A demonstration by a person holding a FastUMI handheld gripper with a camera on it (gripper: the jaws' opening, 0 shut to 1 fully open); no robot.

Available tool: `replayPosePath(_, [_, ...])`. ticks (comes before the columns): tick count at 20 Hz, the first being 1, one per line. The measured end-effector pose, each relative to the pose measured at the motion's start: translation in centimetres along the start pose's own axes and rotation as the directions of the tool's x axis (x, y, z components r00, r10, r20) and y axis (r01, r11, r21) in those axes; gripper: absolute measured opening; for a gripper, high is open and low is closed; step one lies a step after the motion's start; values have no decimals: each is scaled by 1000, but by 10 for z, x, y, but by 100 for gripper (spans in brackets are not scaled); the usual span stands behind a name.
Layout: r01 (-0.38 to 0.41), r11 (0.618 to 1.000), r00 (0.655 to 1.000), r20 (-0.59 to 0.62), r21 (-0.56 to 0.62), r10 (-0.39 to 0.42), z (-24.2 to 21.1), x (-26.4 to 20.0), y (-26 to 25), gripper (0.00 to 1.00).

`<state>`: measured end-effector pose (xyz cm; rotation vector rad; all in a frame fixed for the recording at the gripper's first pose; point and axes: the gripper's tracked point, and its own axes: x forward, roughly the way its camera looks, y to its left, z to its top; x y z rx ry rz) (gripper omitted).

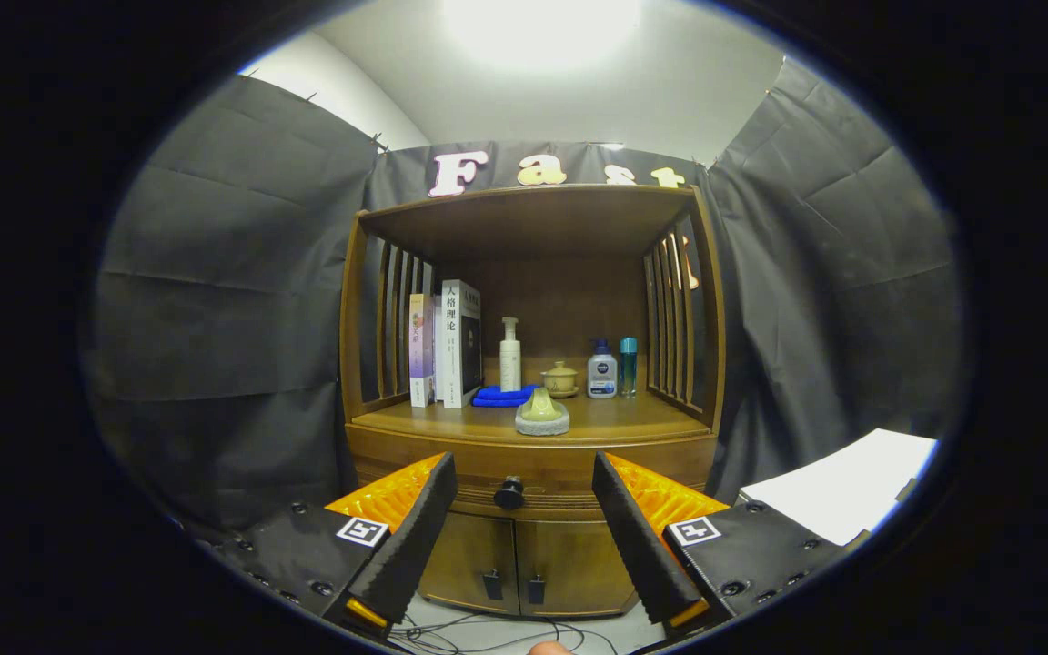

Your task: Pull open the drawer, take out the items inside it, and place them on the countertop above the cabinet.

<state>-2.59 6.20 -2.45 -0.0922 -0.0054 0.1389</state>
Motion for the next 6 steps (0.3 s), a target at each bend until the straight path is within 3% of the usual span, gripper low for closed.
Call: replayPosePath(6, [-4,1000,1000,-8,9,4,-2,-1,1,96])
